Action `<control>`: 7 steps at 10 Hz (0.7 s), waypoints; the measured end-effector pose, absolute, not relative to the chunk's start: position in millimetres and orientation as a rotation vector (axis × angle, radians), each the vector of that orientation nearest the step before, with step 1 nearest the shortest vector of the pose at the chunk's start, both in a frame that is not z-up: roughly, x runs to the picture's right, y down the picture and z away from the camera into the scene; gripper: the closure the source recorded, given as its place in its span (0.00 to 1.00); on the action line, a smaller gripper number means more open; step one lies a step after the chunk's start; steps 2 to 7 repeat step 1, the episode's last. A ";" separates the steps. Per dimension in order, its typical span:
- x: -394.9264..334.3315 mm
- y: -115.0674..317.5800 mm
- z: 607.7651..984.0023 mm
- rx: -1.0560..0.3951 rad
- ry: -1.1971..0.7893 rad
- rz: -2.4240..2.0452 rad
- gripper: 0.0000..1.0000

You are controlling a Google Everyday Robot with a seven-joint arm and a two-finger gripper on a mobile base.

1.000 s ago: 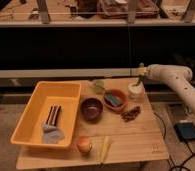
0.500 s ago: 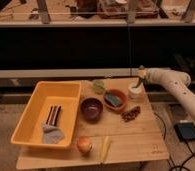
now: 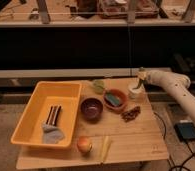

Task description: Place pepper in paper cup

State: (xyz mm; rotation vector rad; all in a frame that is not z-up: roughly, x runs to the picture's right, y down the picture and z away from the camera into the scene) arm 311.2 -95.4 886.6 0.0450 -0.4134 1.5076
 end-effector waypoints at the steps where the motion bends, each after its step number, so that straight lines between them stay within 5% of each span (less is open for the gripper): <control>1: 312.7 -94.3 888.6 0.049 -0.411 1.506 0.93; 7: 312.7 -94.3 888.6 0.049 -0.411 1.506 0.93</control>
